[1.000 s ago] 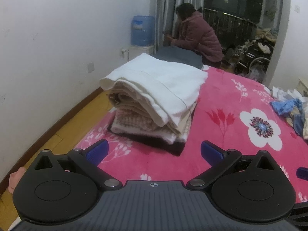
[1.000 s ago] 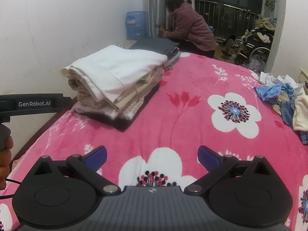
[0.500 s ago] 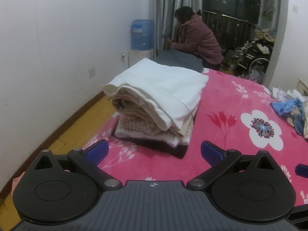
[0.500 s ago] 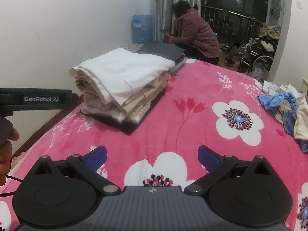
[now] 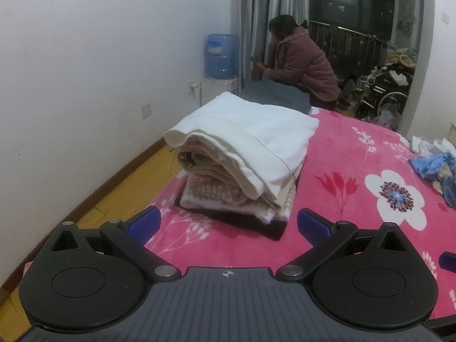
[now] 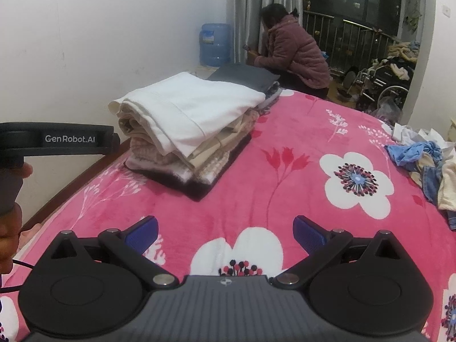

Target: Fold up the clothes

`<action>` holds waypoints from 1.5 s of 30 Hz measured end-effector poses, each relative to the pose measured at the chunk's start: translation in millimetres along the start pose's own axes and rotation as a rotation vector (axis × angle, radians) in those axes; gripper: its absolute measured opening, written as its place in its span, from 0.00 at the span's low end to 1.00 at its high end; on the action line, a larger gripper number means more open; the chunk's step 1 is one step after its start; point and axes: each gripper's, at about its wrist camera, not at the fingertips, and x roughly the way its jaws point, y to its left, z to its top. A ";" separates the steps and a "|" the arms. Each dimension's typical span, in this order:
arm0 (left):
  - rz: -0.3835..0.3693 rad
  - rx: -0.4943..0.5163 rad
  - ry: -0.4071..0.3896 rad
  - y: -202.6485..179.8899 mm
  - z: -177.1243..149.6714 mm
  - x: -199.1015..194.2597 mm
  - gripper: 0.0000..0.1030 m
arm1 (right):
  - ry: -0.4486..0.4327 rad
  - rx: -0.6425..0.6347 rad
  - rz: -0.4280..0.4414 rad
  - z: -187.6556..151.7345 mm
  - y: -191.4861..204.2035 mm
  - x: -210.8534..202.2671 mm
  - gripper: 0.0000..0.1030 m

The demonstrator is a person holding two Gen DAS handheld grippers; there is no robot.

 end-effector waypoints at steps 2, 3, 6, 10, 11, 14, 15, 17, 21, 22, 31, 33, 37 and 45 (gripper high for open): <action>0.001 0.005 -0.005 -0.3 -0.2 -0.2 1.00 | 0.000 -0.005 0.000 -0.4 1.3 -0.2 1.00; 0.001 0.006 -0.005 -0.4 -0.3 -0.1 1.00 | 0.000 -0.007 0.001 -0.5 1.9 -0.2 1.00; -0.002 0.007 0.000 -0.8 -0.6 0.2 1.00 | 0.000 -0.011 0.002 -0.9 2.9 -0.4 1.00; 0.001 -0.001 0.000 0.8 0.1 -0.1 1.00 | 0.002 -0.015 0.002 -1.7 4.7 -0.6 1.00; 0.001 -0.005 0.000 0.9 0.0 -0.1 1.00 | 0.003 -0.016 0.002 -1.6 4.9 -0.6 1.00; -0.001 -0.009 0.007 0.9 0.2 -0.1 1.00 | 0.002 -0.017 0.001 -1.9 5.3 -0.6 1.00; -0.001 -0.008 0.008 0.8 0.1 -0.2 1.00 | 0.002 -0.017 0.001 -2.1 5.4 -0.7 1.00; -0.001 -0.007 0.008 0.8 0.1 -0.4 1.00 | 0.002 -0.016 0.000 -2.5 5.7 -0.7 1.00; -0.003 -0.007 0.007 1.5 0.7 0.0 1.00 | 0.003 -0.015 0.002 -2.5 5.6 -1.7 1.00; -0.002 -0.007 0.007 1.4 0.7 -0.1 1.00 | 0.003 -0.015 0.003 -2.5 5.5 -2.1 1.00; 0.002 -0.012 0.004 2.4 1.0 -0.5 1.00 | 0.009 -0.010 0.005 -3.2 4.9 -3.3 1.00; 0.001 -0.012 0.003 2.6 0.9 -0.5 1.00 | 0.010 -0.011 0.006 -2.9 5.4 -2.8 1.00; 0.001 -0.013 0.004 3.3 0.7 -0.7 1.00 | 0.013 -0.011 0.006 -2.7 6.5 -2.1 1.00; 0.001 -0.016 0.007 3.3 0.7 -0.7 1.00 | 0.018 -0.011 0.007 -2.6 7.8 -1.4 1.00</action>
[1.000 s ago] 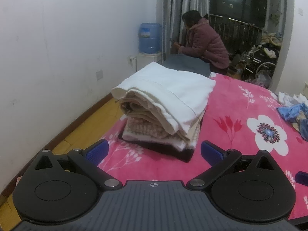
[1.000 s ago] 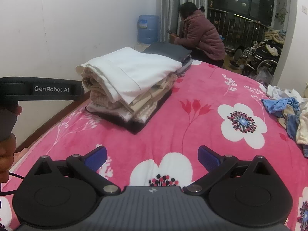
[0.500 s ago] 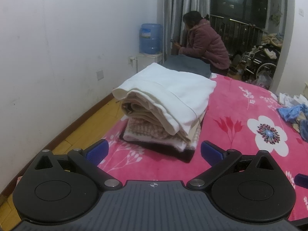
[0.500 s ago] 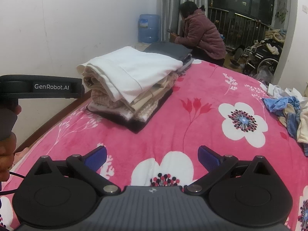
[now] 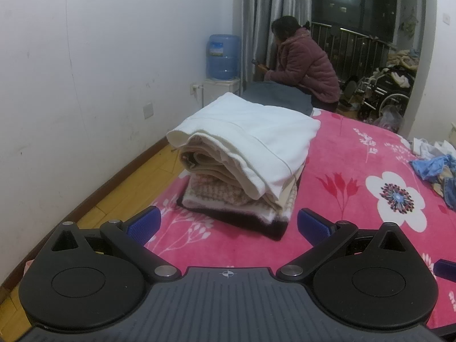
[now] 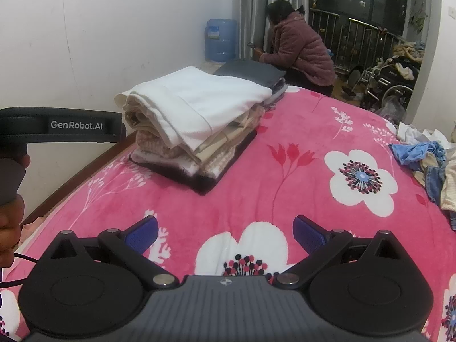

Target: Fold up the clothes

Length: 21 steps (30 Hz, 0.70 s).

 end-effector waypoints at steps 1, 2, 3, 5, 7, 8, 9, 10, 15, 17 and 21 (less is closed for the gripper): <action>0.000 0.000 0.000 0.1 0.1 -0.2 1.00 | 0.000 0.000 0.000 0.0 0.1 0.0 1.00; -0.001 -0.001 0.000 0.2 0.1 -0.3 1.00 | 0.000 0.000 0.000 -0.1 0.1 0.0 1.00; 0.000 -0.002 0.000 0.3 0.1 -0.4 1.00 | 0.001 -0.001 0.000 -0.2 0.2 0.0 1.00; 0.000 -0.002 0.000 0.5 -0.3 -0.6 1.00 | 0.001 -0.001 0.000 -0.3 0.3 0.0 1.00; 0.000 -0.002 0.000 0.5 -0.4 -0.7 1.00 | 0.002 -0.002 0.000 -0.5 -0.3 0.0 1.00; 0.000 -0.002 0.000 0.4 -0.4 -0.6 1.00 | 0.002 -0.001 0.000 -0.5 0.0 0.0 1.00; 0.000 -0.002 0.000 0.3 -0.3 -0.4 1.00 | 0.003 -0.001 0.000 -0.4 0.2 0.0 1.00; 0.000 -0.003 0.001 0.4 -0.2 -0.3 1.00 | 0.003 0.000 0.000 -0.4 0.3 -0.1 1.00; -0.002 -0.004 0.008 0.7 0.2 0.4 1.00 | 0.004 0.000 0.001 -0.2 0.6 -0.7 1.00; -0.002 -0.005 0.007 1.0 0.5 0.5 1.00 | 0.004 0.000 0.000 -0.5 0.2 -0.6 1.00; -0.003 -0.005 0.007 1.0 0.4 0.2 1.00 | 0.006 0.001 -0.002 -0.7 0.4 -0.8 1.00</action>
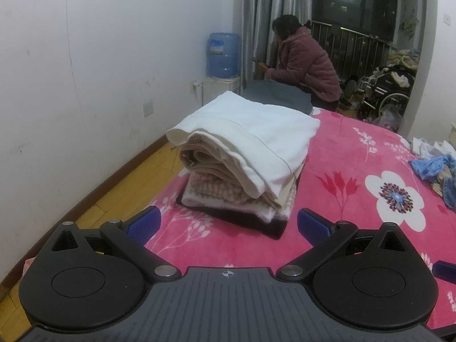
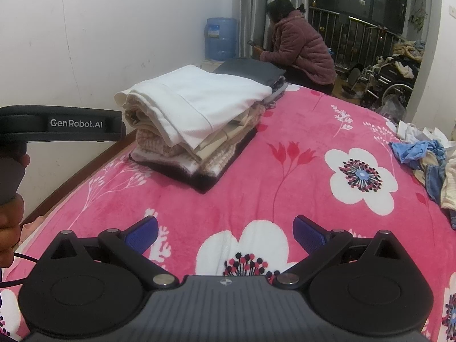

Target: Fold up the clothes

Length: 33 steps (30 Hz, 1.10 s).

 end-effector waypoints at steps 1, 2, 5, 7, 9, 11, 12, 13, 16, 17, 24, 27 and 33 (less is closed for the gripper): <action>-0.001 0.000 0.000 0.0 -0.1 0.0 1.00 | 0.000 0.000 0.000 -0.1 -0.1 0.0 1.00; -0.001 0.000 0.001 0.0 -0.1 0.0 1.00 | 0.001 0.000 0.001 -0.3 -0.3 0.1 1.00; -0.003 0.001 0.004 0.0 -0.1 0.0 1.00 | 0.001 0.000 0.000 -0.3 0.0 0.1 1.00; -0.004 0.000 0.006 -0.2 -0.5 -0.3 1.00 | 0.003 0.001 -0.001 -0.3 0.4 0.5 1.00; -0.004 0.000 0.006 -0.2 -0.5 -0.3 1.00 | 0.004 0.001 -0.002 -0.6 0.8 0.4 1.00; -0.004 -0.001 0.005 -0.2 -0.6 -0.2 1.00 | 0.004 0.000 -0.003 -1.1 0.9 0.2 1.00; -0.004 -0.001 0.006 -0.2 -0.7 -0.2 1.00 | 0.005 -0.001 -0.004 -1.3 1.0 0.1 1.00; -0.004 -0.001 0.006 -0.2 -0.8 -0.2 1.00 | 0.005 -0.001 -0.004 -1.3 1.1 0.0 1.00; -0.003 -0.002 0.006 0.2 -0.4 -0.7 1.00 | 0.005 -0.001 -0.005 -0.8 1.6 -0.4 1.00; -0.003 -0.002 0.005 0.2 -0.4 -0.8 1.00 | 0.005 -0.001 -0.006 -0.7 1.7 -0.6 1.00; -0.002 0.000 0.003 -0.1 -0.7 -0.9 1.00 | 0.004 -0.005 -0.005 -1.3 1.9 -1.5 1.00; -0.001 -0.001 0.005 -0.1 -0.7 -1.1 1.00 | 0.005 -0.004 -0.004 -1.5 1.5 -1.6 1.00; 0.004 -0.004 0.004 0.4 0.1 -1.2 1.00 | 0.005 -0.003 -0.004 -1.0 1.0 -1.0 1.00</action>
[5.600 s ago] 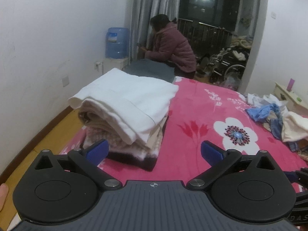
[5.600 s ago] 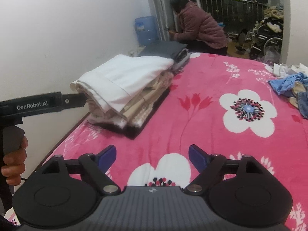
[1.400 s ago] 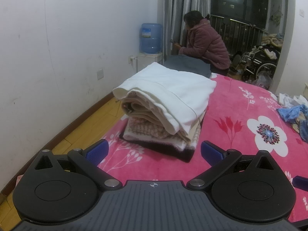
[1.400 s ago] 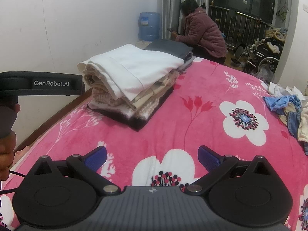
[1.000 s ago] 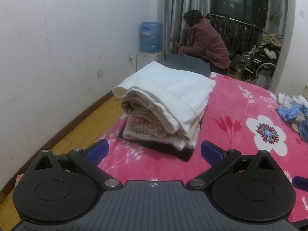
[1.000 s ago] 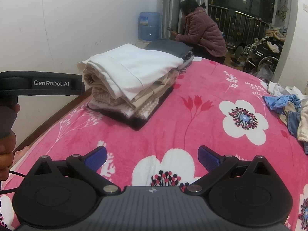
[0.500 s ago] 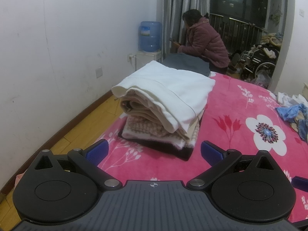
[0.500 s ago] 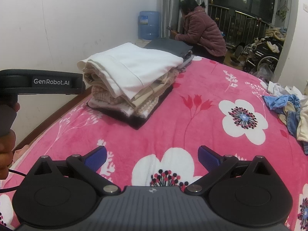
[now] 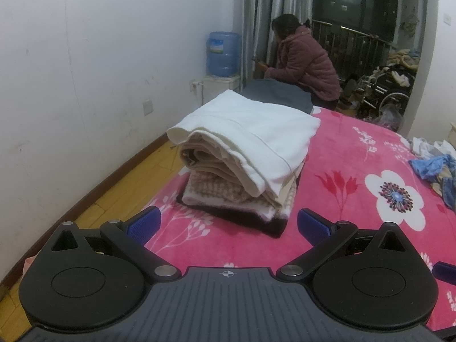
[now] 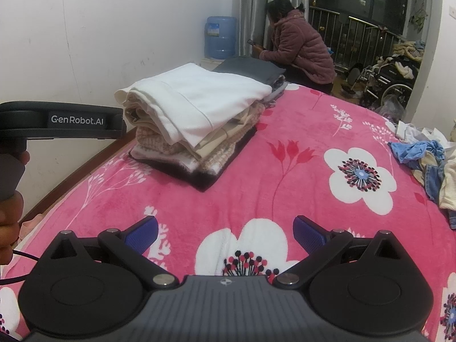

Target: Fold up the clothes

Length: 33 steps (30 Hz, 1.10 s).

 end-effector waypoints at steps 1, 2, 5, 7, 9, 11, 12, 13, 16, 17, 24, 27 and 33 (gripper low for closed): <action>0.000 0.000 -0.002 -0.1 -0.1 -0.2 1.00 | 0.000 0.000 0.000 0.0 -0.1 0.0 1.00; 0.000 0.001 -0.002 -0.1 -0.3 -0.2 1.00 | 0.001 0.000 0.001 0.1 -0.2 0.0 1.00; -0.001 0.005 -0.002 -0.2 -0.7 0.2 1.00 | 0.002 0.000 0.002 0.0 0.0 0.0 1.00; -0.001 0.006 -0.002 -0.4 -0.7 0.3 1.00 | 0.002 0.000 0.002 0.0 0.4 -0.2 1.00; 0.001 0.004 0.000 0.1 -0.5 0.8 1.00 | 0.002 -0.001 0.002 -0.1 0.7 -0.4 1.00; 0.003 0.000 0.001 0.6 0.0 0.5 1.00 | 0.002 -0.001 0.002 -0.2 1.1 -0.5 1.00; 0.003 -0.001 0.002 0.9 0.1 0.5 1.00 | 0.002 -0.001 0.002 -0.2 1.3 -0.6 1.00; 0.003 -0.003 0.002 1.1 0.3 0.5 1.00 | 0.002 -0.001 0.002 -0.3 1.5 -0.7 1.00; 0.003 -0.002 0.001 1.1 0.3 0.4 1.00 | 0.003 -0.001 0.002 -0.4 2.0 -0.9 1.00; 0.002 -0.001 0.002 1.0 0.3 0.3 1.00 | 0.003 -0.001 0.002 -0.4 2.2 -1.0 1.00; 0.002 -0.001 0.002 1.0 0.2 -0.3 1.00 | 0.003 -0.003 0.003 -0.5 2.3 -1.0 1.00; 0.002 -0.002 0.002 1.1 0.2 -0.3 1.00 | 0.003 -0.004 0.003 -0.4 2.2 -0.9 1.00; 0.001 -0.001 0.005 0.3 -0.1 0.1 1.00 | 0.004 -0.002 0.003 -0.3 2.2 -0.7 1.00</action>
